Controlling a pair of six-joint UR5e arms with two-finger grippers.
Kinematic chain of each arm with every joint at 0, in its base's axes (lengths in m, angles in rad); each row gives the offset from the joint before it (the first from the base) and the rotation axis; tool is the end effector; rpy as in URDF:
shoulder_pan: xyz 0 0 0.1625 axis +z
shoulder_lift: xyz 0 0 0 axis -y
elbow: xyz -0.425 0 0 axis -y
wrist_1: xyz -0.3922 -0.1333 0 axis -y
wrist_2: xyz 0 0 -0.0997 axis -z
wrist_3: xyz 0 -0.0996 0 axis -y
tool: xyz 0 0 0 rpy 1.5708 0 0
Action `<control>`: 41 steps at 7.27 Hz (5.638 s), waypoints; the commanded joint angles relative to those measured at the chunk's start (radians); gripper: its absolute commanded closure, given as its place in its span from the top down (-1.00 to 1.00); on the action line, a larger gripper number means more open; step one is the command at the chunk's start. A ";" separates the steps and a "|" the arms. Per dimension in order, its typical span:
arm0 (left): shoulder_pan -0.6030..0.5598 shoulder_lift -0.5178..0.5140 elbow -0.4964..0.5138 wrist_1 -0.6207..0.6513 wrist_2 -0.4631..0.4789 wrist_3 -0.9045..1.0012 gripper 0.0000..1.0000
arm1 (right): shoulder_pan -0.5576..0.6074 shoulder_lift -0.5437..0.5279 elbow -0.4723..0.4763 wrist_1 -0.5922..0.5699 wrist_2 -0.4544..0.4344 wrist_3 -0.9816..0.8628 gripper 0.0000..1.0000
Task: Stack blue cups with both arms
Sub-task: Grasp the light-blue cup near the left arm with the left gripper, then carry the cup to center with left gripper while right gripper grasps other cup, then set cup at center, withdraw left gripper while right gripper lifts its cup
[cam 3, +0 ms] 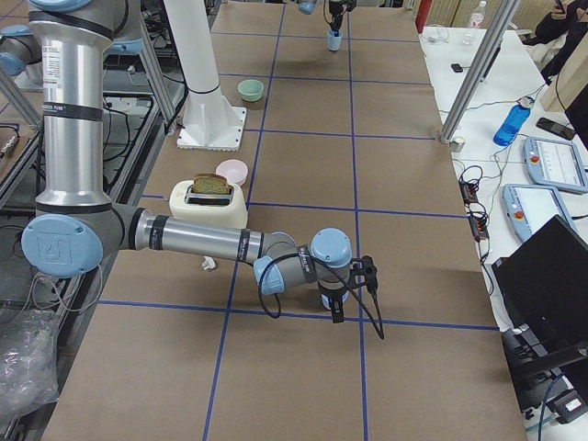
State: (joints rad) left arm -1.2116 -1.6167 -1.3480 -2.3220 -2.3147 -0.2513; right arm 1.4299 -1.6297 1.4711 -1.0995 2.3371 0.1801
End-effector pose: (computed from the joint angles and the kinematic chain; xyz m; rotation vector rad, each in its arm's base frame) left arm 0.1243 -0.5185 0.6634 0.3055 0.8561 0.3139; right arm -0.0037 -0.4835 0.6863 0.1719 -0.7974 -0.0828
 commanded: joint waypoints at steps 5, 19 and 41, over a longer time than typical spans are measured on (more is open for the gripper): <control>0.000 -0.028 -0.389 0.412 -0.100 -0.095 -1.00 | -0.048 0.040 -0.064 0.001 -0.012 0.007 1.00; 0.230 -0.287 -0.496 0.470 -0.068 -0.646 -1.00 | -0.069 0.079 -0.101 0.001 -0.019 0.048 -1.00; 0.728 -0.660 -0.238 0.455 0.497 -1.080 0.68 | -0.028 0.525 0.259 -0.711 0.073 0.277 -1.00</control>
State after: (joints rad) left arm -0.4838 -2.2748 -1.5812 -1.8648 -1.8165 -1.3316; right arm 1.4031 -1.1107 1.7310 -1.8089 2.4029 0.4536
